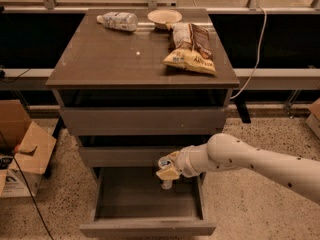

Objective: Place redbull can into bottom drawer

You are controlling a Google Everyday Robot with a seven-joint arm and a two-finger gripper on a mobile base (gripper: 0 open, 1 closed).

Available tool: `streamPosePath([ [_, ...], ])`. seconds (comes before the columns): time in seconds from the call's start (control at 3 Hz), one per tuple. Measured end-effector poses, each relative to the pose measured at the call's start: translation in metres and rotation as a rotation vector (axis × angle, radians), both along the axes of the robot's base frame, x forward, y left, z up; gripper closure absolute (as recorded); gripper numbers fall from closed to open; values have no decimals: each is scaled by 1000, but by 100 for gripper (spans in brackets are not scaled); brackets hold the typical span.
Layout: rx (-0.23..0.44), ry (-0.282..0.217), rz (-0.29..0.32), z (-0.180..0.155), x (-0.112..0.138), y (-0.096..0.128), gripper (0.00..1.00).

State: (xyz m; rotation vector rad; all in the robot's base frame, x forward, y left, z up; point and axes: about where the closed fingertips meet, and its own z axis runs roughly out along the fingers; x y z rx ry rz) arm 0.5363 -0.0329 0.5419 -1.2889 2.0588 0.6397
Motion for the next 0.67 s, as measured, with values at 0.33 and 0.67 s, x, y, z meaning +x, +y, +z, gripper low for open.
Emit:
streamPosePath([
  [0.33,-1,0,6,-5,0,2,100],
  [0.67,-6,-1,27,-26,0,10,100],
])
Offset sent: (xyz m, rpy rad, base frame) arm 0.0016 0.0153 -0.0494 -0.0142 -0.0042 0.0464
